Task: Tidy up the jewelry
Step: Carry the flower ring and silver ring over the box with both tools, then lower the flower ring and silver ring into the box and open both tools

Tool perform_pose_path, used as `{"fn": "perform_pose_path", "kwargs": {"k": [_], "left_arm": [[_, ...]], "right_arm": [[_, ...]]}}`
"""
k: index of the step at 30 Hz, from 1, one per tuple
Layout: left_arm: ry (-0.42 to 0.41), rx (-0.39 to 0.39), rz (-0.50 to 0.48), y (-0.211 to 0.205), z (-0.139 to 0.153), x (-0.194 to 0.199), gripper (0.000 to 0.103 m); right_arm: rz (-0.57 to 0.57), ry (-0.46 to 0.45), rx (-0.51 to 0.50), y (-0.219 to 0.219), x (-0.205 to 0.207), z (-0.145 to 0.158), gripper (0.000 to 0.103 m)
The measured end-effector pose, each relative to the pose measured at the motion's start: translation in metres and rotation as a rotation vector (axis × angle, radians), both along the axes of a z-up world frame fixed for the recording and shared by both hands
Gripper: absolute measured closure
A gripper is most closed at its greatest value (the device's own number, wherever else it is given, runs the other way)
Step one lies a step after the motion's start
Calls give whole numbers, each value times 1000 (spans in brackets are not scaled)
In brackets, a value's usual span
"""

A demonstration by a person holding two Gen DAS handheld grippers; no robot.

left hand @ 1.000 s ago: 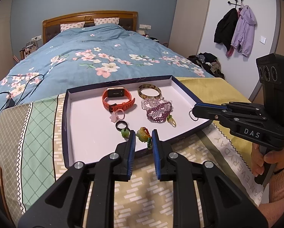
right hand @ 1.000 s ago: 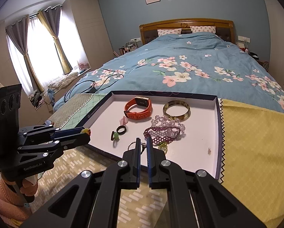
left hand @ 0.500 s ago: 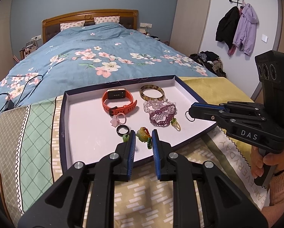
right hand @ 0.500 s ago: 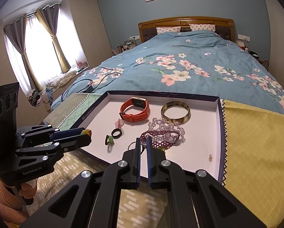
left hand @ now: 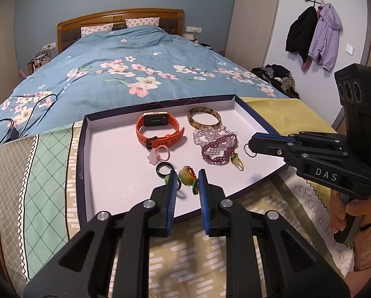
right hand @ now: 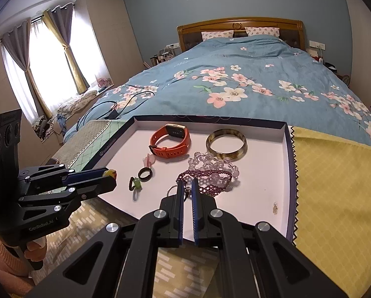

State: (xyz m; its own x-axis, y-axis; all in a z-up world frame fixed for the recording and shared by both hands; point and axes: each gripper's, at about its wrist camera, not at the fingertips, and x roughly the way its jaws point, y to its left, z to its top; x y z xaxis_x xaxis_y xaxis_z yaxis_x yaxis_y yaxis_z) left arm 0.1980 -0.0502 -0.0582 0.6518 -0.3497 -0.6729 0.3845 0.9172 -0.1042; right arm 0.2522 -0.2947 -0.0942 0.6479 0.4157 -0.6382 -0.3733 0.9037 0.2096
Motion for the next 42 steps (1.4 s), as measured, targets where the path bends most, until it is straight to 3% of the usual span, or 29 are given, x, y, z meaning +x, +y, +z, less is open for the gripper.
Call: {"fn": "perform_pose_path", "kwargs": {"k": [42], "left_arm": [[47,35,20,-6,-22,21,85]], "right_arm": [[-41,62,-16,-3,16,-22,98]]}}
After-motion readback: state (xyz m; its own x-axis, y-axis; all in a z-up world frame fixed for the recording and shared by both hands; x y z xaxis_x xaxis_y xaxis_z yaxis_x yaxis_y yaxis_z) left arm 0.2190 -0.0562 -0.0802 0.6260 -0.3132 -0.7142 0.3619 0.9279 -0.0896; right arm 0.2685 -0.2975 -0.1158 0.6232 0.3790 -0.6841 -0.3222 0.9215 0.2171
